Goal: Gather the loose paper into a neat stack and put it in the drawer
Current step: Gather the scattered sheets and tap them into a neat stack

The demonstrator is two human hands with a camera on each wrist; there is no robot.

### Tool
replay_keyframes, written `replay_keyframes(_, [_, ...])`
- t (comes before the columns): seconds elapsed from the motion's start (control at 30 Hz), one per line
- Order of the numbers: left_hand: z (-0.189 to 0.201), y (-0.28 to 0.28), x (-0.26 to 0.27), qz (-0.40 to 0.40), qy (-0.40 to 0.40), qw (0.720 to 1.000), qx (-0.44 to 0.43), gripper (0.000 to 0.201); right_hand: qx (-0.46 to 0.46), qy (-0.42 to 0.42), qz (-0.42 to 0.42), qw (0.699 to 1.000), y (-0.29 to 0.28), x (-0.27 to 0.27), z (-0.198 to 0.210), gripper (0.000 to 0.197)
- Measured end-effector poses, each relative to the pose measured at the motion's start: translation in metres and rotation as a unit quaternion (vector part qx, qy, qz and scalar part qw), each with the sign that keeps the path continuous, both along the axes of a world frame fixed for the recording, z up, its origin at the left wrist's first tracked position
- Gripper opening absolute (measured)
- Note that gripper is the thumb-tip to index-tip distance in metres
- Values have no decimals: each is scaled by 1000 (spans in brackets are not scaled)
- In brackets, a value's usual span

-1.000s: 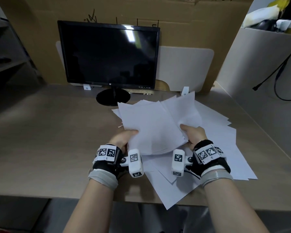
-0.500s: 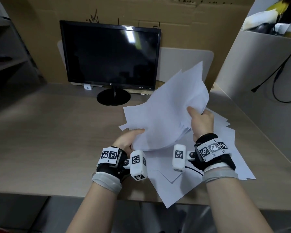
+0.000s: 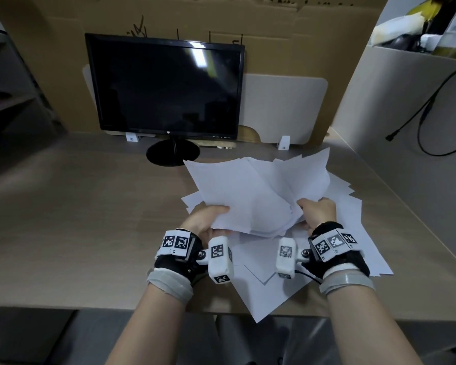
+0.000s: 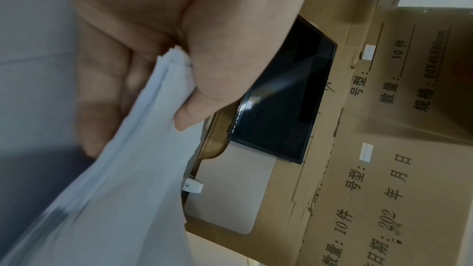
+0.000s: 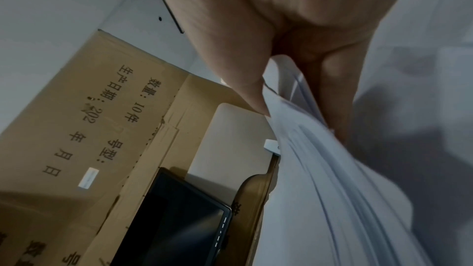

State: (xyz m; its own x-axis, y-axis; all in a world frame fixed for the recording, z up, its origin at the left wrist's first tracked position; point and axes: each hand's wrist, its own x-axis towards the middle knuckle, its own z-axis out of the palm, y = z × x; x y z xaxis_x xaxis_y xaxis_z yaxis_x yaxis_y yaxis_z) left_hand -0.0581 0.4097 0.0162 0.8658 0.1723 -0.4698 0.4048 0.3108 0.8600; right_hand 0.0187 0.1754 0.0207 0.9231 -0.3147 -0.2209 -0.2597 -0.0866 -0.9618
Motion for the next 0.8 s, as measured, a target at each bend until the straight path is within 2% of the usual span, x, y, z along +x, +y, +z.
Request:
replay_keyframes(0.13, [0, -6, 4, 6, -14, 1000, 5, 34, 31, 14, 8, 999, -7, 3, -5, 15])
replay_keyframes(0.27, [-1, -2, 6, 10, -8, 1000, 21, 20, 90, 48, 8, 995, -8, -8, 5, 16])
replay_keyframes(0.33, [-1, 2, 8, 25, -5, 999, 22, 23, 113, 54, -3, 992, -10, -9, 5, 11])
replay_keyframes(0.47, [-5, 6, 6, 90, -29, 994, -57, 27, 93, 49, -29, 994, -16, -12, 3, 10])
replay_keyframes(0.57, [-4, 2, 2, 121, -63, 975, -174, 20, 81, 43, -25, 995, -18, -17, 3, 5])
replay_keyframes(0.63, [0, -3, 1, 150, -77, 960, -223, 17, 99, 44, -24, 994, -16, -19, 3, 3])
replay_keyframes(0.7, [3, -8, 2, 180, -87, 951, -237, 21, 140, 25, -42, 989, -14, -22, 5, 3])
replay_keyframes(0.8, [7, -10, 4, 198, -89, 955, -203, 31, 192, -8, -76, 978, -14, -22, 10, 17])
